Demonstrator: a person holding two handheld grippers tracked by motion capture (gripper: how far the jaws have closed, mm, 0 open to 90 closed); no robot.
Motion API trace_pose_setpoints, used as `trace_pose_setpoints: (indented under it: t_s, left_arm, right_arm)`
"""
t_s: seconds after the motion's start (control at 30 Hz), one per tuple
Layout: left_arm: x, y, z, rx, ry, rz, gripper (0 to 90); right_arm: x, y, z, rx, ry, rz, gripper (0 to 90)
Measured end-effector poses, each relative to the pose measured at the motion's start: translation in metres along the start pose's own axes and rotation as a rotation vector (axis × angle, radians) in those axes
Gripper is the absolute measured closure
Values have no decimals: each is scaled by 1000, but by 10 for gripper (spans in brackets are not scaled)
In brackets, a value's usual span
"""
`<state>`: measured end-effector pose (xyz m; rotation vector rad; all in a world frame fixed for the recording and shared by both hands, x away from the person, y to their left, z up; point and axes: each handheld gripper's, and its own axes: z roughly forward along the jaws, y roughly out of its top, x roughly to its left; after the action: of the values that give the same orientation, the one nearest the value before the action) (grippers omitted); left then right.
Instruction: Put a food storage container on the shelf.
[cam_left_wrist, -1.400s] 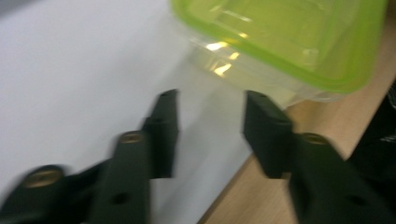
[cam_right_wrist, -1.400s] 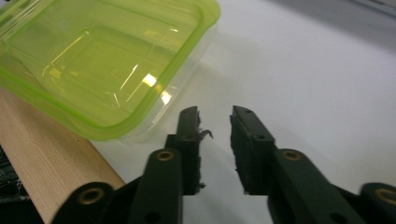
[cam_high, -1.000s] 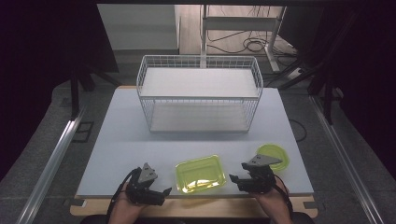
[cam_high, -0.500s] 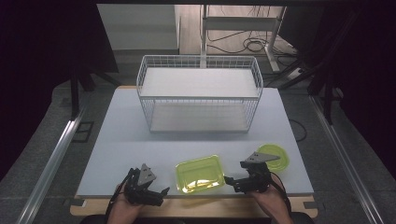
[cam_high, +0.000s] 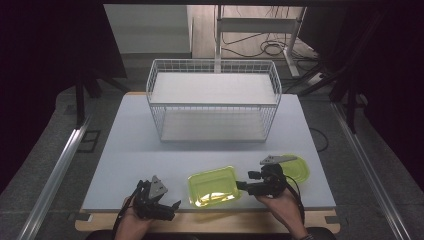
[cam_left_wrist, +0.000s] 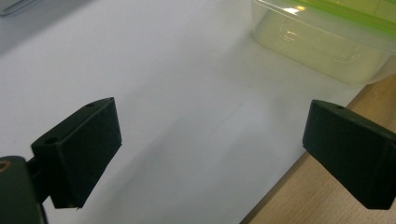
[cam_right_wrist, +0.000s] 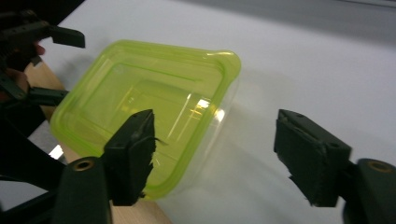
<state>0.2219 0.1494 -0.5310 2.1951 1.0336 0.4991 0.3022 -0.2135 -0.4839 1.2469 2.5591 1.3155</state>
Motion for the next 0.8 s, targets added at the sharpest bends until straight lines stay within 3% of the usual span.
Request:
trace_pose_setpoints:
  t_s: [0.4,0.67,0.8]
  left_arm:
    - [2,0,0,-8,-1,-6,41]
    - [0,0,1,-3,-4,2,41]
    - [0,0,1,-1,-4,7,41]
  right_arm:
    - [-11,13,26,94,96,99,545]
    - [-16,17,35,133,117,163,667]
    - [-21,17,36,140,192,221,760]
